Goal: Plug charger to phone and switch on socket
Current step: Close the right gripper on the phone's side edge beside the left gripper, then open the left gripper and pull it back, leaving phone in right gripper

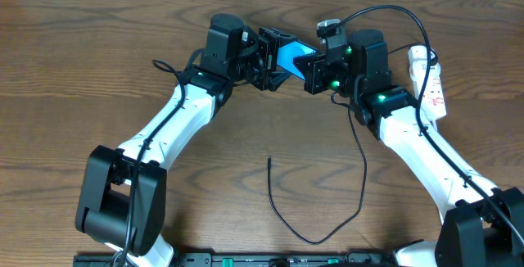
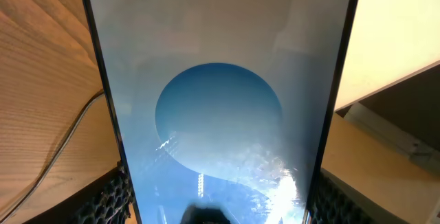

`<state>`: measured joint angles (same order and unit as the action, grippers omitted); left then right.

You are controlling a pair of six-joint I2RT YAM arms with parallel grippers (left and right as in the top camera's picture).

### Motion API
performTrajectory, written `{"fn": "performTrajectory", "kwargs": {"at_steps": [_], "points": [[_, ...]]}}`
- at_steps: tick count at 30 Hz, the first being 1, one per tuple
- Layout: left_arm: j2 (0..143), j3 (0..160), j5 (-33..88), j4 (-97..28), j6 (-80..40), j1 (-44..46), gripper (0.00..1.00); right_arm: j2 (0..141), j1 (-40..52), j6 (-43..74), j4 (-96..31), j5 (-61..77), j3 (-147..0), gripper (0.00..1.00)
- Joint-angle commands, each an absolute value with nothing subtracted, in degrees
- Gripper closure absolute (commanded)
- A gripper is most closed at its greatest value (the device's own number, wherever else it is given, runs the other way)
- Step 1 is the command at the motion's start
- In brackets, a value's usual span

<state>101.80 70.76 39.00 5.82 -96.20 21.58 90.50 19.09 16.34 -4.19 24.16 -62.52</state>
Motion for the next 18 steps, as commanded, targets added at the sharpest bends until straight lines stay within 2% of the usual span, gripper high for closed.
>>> {"fn": "performTrajectory", "kwargs": {"at_steps": [1, 3, 18], "points": [[100.07, 72.51, 39.33, 6.52, -96.09, 21.63, 0.24, 90.67, 19.59, 17.37, -4.10, 25.65, -63.68, 0.99], [100.07, 72.51, 39.33, 6.52, -96.09, 21.63, 0.12, 90.67, 19.59, 17.37, -4.08, 25.65, -63.68, 0.99], [100.07, 72.51, 43.64, 6.52, -91.44, 21.56, 0.09, 90.67, 15.70, 17.43, -4.10, 24.49, -63.68, 0.99]]}}
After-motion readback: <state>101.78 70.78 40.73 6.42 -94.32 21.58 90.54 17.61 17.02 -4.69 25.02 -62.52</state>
